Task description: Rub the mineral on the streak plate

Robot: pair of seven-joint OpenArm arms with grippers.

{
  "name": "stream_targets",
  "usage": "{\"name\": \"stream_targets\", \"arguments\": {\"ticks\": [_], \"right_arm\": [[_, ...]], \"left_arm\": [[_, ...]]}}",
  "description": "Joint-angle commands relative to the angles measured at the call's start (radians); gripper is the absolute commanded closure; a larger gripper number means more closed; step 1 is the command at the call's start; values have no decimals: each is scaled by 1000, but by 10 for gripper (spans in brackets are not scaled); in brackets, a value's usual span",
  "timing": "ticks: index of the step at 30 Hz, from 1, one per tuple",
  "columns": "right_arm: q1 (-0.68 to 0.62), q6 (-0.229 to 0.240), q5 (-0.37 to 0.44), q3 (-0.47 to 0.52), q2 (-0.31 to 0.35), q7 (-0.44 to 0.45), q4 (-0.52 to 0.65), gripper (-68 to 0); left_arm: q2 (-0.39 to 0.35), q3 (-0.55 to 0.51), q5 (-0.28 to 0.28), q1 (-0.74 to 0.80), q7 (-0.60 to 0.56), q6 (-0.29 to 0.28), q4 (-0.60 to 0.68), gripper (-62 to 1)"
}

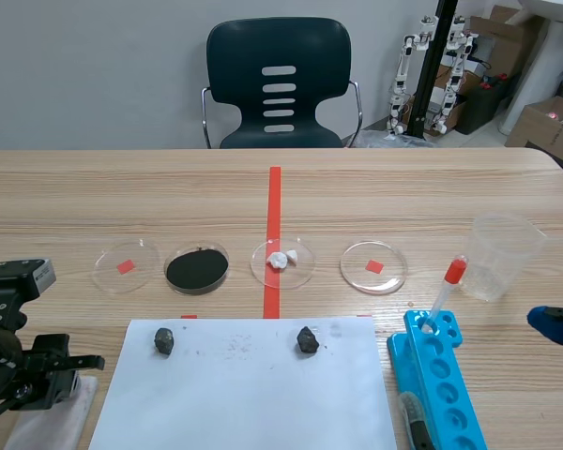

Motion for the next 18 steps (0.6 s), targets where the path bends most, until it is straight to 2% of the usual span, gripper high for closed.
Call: {"name": "stream_targets", "arguments": {"ticks": [1,7,18], "right_arm": [[9,-3,6,1,10,14,24,-679],[9,-3,6,1,10,14,24,-679],[9,-3,6,1,10,14,24,-679]], "left_arm": [[-1,2,1,1,14,8,16,-70],[6,2,1,2,41,10,15,-70],[32,3,8,-1,11,17,14,-70]]}}
